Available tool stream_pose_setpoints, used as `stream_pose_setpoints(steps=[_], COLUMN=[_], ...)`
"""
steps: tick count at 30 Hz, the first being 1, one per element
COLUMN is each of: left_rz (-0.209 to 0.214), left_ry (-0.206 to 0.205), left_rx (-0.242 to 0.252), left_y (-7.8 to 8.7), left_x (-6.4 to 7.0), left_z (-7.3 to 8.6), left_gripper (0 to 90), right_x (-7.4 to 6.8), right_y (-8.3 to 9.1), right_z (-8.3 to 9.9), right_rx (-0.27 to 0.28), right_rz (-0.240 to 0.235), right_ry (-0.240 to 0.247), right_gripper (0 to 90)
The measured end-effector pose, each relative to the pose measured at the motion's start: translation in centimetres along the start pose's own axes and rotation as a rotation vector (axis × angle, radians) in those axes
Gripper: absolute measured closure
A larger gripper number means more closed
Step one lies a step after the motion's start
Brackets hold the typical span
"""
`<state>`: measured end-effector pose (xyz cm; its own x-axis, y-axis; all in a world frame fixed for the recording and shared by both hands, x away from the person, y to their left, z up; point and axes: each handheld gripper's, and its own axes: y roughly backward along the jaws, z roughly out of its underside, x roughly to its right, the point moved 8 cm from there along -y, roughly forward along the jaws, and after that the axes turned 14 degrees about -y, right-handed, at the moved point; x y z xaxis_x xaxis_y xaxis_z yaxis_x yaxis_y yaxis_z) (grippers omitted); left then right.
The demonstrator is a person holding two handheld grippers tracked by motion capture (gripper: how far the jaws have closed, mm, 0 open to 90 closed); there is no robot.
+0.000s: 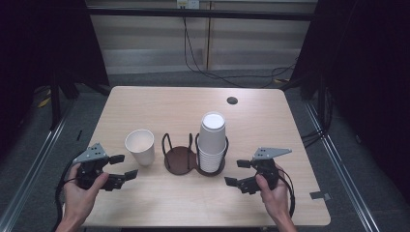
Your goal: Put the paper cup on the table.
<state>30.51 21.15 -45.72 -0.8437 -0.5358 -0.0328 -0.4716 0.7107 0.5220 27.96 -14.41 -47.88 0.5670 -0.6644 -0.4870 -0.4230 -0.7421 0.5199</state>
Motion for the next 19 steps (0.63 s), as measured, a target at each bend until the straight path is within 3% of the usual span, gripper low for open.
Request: stream_pose_setpoints(steps=[2,5,8,13,15,19], left_rz=[0.029,0.011,0.034,0.074,0.065,0.056], left_ry=[0.023,0.021,0.025,0.069,0.067,0.014], left_rx=[0.036,0.072,0.076,0.071,0.076,0.056], left_y=[-0.2,-0.7,-1.9,-3.9,-4.4,-5.3], left_x=[0.7,1.6,2.7,4.0,4.4,5.3], left_z=[-0.2,-0.2,0.5,0.8,0.7,0.3], left_gripper=[21.3,21.3,21.3,21.3,21.3,21.3], right_x=[-0.1,-0.3,-0.5,-1.4,-1.6,-2.1], right_y=[0.0,0.0,-0.1,-0.7,-0.9,-1.6], right_z=[0.1,0.1,0.0,-0.5,-0.4,-0.1], right_rx=[0.004,0.014,0.025,0.050,0.059,0.048], right_rz=[0.002,0.012,0.002,0.004,0.012,0.029], right_ry=[0.002,0.002,-0.005,0.015,0.022,0.001], right_gripper=[14.5,14.5,14.5,14.5,14.5,14.5])
